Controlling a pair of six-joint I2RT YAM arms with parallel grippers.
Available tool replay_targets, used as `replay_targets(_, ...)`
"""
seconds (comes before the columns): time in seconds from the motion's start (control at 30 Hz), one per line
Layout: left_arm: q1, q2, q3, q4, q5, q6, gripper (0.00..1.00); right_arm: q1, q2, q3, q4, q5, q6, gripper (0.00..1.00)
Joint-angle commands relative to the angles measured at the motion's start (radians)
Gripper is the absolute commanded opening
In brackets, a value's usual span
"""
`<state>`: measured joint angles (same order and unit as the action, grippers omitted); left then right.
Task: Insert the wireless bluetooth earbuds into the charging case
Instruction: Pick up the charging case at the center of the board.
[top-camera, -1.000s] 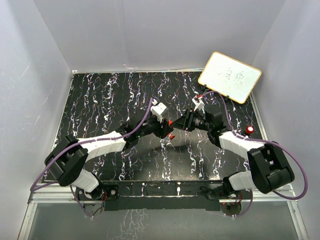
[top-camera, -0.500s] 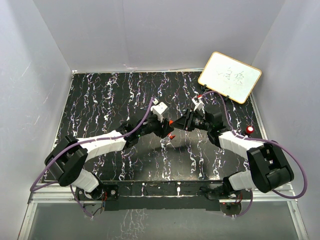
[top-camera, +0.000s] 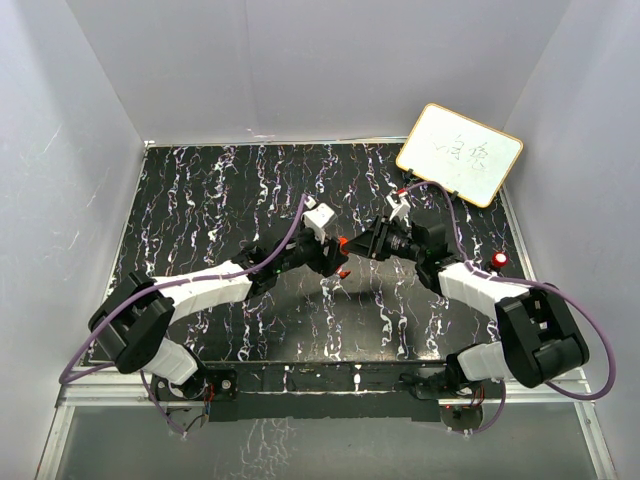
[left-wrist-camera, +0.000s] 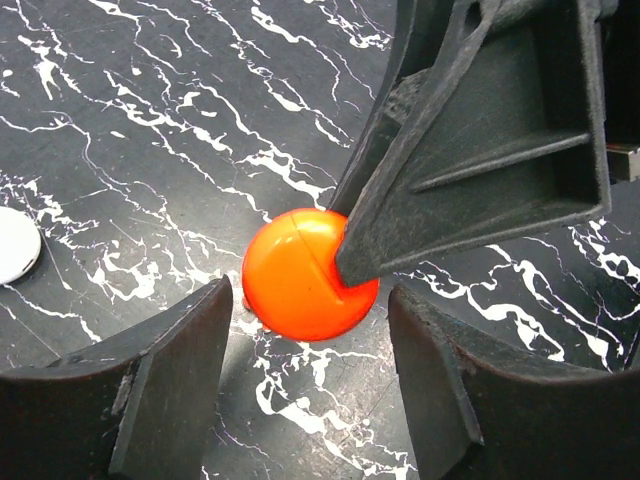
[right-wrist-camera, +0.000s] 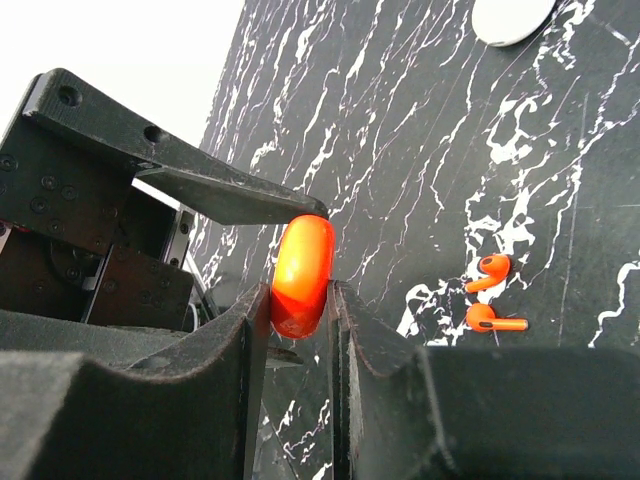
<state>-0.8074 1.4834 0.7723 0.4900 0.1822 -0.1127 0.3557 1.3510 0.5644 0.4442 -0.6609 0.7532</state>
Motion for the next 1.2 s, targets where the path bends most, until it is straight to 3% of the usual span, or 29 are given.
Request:
replay_targets(0.0, -0.004, -0.067, 0.013, -0.022, -0.044, 0.011, 0.64, -0.018, -0.049, 0.001, 0.031, 0.047, -0.024, 0.05)
replay_targets(0.17, -0.004, -0.109, -0.017, -0.05, -0.1, 0.02, 0.75, -0.044, -0.051, 0.008, 0.023, 0.044, -0.032, 0.04)
replay_targets(0.27, -0.001, -0.17, -0.066, -0.023, -0.178, -0.006, 0.97, -0.061, -0.059, 0.007, 0.011, 0.037, -0.043, 0.04)
replay_targets(0.3, 0.002, -0.191, -0.085, -0.014, -0.203, -0.018, 0.99, -0.067, -0.064, 0.004, 0.008, 0.035, -0.048, 0.04)
replay_targets(0.47, 0.061, -0.246, -0.104, -0.034, -0.27, -0.124, 0.99, -0.098, -0.095, -0.021, 0.007, 0.004, -0.086, 0.03)
replay_targets(0.73, 0.149, -0.133, 0.072, -0.241, -0.234, -0.315, 0.99, -0.124, -0.101, -0.058, 0.092, -0.076, -0.09, 0.01)
replay_targets(1.17, 0.149, -0.031, 0.132, -0.196, -0.122, -0.418, 0.99, -0.185, -0.004, -0.083, 0.333, -0.18, 0.081, 0.0)
